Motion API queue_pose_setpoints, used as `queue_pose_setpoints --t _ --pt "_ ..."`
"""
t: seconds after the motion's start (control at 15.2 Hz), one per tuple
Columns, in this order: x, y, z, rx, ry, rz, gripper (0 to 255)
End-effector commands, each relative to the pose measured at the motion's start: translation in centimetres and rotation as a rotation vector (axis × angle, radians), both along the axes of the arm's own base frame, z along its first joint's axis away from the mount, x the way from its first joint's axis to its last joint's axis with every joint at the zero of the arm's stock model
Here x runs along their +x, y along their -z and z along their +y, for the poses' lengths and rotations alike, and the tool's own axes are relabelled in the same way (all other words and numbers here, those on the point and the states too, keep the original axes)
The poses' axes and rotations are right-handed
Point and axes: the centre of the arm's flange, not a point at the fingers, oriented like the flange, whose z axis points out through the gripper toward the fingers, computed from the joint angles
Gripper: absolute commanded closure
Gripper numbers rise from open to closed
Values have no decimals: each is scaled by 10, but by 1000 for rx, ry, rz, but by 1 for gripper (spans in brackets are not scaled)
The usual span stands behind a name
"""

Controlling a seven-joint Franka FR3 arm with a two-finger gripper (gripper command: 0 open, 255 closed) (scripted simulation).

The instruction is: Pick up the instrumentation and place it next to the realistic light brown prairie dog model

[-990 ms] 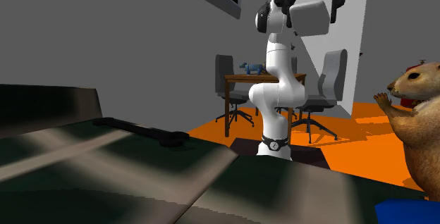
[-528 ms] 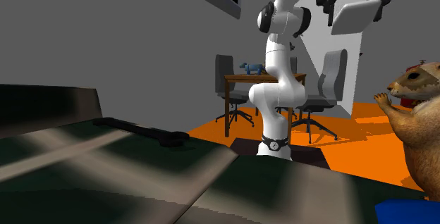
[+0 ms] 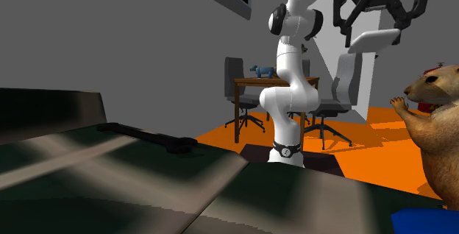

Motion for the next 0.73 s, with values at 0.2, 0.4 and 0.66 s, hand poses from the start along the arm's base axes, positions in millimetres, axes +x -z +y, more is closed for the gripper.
queue_pose_setpoints --t 0.2,0.4,0.66 --pt "0 27 -1 0 0 -1 255" --pt "0 43 -1 0 0 -1 255" --pt "0 64 -1 0 0 -1 255"
